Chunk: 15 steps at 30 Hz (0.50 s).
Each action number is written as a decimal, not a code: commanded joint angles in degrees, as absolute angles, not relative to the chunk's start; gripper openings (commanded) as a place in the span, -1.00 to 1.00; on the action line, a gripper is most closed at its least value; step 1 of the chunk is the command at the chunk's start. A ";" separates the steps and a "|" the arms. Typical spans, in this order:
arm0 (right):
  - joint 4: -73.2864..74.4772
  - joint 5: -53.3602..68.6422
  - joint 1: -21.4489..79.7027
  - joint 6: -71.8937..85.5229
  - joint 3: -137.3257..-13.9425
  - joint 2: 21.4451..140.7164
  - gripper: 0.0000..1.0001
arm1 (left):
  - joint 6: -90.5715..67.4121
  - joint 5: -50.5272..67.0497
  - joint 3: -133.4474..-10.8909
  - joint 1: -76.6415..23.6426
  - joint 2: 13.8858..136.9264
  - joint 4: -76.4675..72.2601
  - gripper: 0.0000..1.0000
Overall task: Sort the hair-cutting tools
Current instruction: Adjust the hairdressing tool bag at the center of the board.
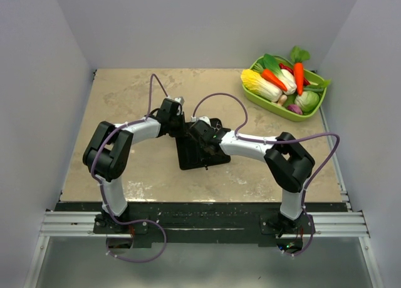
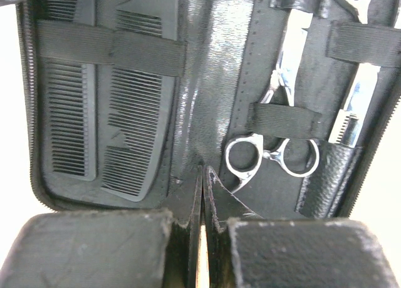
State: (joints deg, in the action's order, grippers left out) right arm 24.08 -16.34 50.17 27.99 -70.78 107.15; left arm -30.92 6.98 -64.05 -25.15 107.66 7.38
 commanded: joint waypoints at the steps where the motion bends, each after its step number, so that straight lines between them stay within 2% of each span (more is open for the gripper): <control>1: 22.15 -15.56 50.01 27.86 -70.75 105.47 -1.00 | -30.15 5.27 -62.14 -25.31 106.79 11.34 -1.00; 15: 22.94 -13.10 51.77 29.62 -67.15 105.29 -1.00 | -30.67 5.80 -61.35 -25.31 107.40 10.37 -1.00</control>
State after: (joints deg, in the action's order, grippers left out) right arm 22.52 -14.31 50.68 28.25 -68.97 107.15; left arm -30.94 6.98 -63.35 -25.15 107.35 6.74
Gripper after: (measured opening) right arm 0.006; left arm 0.013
